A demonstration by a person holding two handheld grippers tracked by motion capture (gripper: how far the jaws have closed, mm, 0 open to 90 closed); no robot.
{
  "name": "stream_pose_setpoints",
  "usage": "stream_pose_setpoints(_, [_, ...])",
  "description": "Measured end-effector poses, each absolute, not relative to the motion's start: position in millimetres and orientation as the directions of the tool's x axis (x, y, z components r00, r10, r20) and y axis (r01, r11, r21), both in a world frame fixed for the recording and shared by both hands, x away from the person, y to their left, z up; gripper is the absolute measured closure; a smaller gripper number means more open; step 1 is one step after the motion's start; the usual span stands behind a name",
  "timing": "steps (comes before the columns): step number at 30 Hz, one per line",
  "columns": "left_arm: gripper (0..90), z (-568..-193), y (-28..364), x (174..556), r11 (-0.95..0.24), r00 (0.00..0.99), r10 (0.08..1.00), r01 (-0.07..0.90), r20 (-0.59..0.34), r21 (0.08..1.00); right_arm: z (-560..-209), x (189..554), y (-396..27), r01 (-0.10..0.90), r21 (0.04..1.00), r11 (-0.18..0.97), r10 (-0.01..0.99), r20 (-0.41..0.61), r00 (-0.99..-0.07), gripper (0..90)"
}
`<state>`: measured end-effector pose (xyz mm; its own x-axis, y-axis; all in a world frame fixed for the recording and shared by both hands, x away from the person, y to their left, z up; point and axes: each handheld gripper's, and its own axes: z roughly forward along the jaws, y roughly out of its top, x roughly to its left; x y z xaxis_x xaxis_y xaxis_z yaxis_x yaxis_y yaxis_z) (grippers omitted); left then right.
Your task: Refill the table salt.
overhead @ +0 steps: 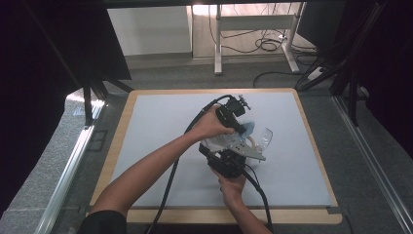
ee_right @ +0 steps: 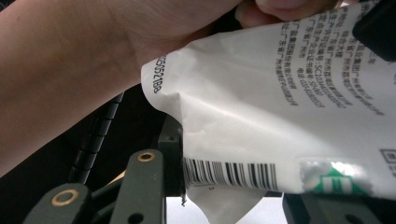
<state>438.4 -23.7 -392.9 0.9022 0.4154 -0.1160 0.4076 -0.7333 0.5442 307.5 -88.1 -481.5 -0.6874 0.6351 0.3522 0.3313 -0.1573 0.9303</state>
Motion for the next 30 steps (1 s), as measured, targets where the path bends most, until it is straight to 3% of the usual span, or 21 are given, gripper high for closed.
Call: stream_pose_setpoints(30, [89.7, -403, 3, 425, -0.64, 0.89, 0.424, 0.427, -0.17, 0.639, -513, 293, -92, 0.295, 0.954, 0.055, 0.679, 0.181, -0.712, 58.6])
